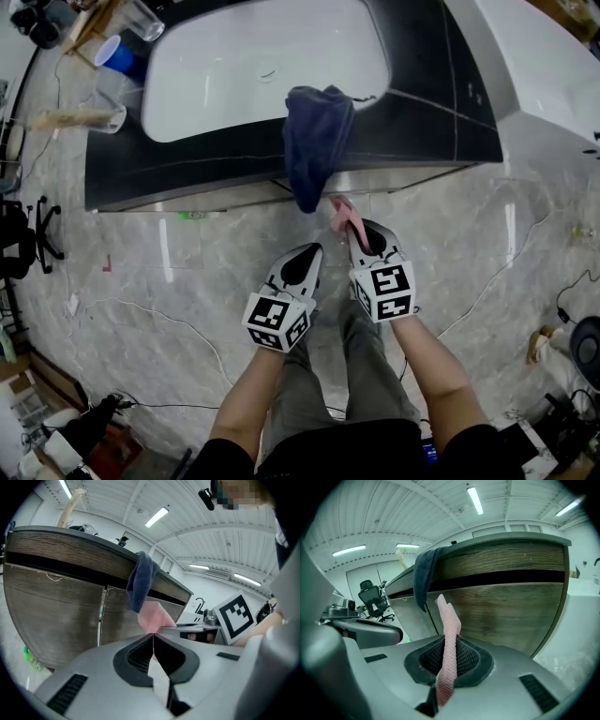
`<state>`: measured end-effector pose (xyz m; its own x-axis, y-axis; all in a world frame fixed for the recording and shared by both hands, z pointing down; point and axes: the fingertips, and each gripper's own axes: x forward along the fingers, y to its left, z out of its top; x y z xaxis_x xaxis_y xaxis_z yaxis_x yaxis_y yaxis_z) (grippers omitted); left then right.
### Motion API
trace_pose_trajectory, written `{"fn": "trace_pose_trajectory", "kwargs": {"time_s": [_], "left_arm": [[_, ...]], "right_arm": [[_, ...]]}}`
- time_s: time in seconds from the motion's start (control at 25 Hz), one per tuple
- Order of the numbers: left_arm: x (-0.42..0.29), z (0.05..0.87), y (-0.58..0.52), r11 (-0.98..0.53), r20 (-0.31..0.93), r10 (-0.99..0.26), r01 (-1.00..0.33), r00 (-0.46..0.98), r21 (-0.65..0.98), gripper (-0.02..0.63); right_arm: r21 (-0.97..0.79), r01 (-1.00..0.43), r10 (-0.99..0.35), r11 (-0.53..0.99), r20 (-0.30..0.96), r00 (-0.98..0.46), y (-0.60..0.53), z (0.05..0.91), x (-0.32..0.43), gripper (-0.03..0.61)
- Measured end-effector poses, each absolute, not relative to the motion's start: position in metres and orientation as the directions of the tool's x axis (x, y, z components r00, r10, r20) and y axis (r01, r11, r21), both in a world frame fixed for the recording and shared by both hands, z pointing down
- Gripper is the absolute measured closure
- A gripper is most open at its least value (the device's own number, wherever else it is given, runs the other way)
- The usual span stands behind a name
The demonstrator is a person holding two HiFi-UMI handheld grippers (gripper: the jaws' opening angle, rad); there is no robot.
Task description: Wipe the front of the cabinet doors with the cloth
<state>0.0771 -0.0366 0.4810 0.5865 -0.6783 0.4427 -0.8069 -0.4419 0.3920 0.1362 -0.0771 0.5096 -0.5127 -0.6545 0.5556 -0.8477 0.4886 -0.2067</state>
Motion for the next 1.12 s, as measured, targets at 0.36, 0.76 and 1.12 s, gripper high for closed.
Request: {"fn": "trace_pose_trajectory", "kwargs": {"time_s": [0.36, 0.76, 1.12], "left_arm": [[0.039, 0.493, -0.048, -0.368, 0.447, -0.733, -0.851, 0.513, 0.374, 0.603], [0.006, 0.494, -0.054, -0.309, 0.44, -0.773, -0.877, 0.457, 0.369, 0.603], [0.002, 0.494, -0.055, -0.3, 0.443, -0.775, -0.88, 0.45, 0.369, 0.603]], "right_arm": [[-0.197, -0.827, -0.647, 0.526, 0.538, -0.54, -0.101, 0.522, 0.107, 0.537], [-0.177, -0.797, -0.629, 0.577, 0.527, -0.572, -0.117, 0.526, 0.069, 0.537], [-0.159, -0.832, -0.664, 0.532, 0.532, -0.526, -0.127, 0.528, 0.092, 0.537]]}}
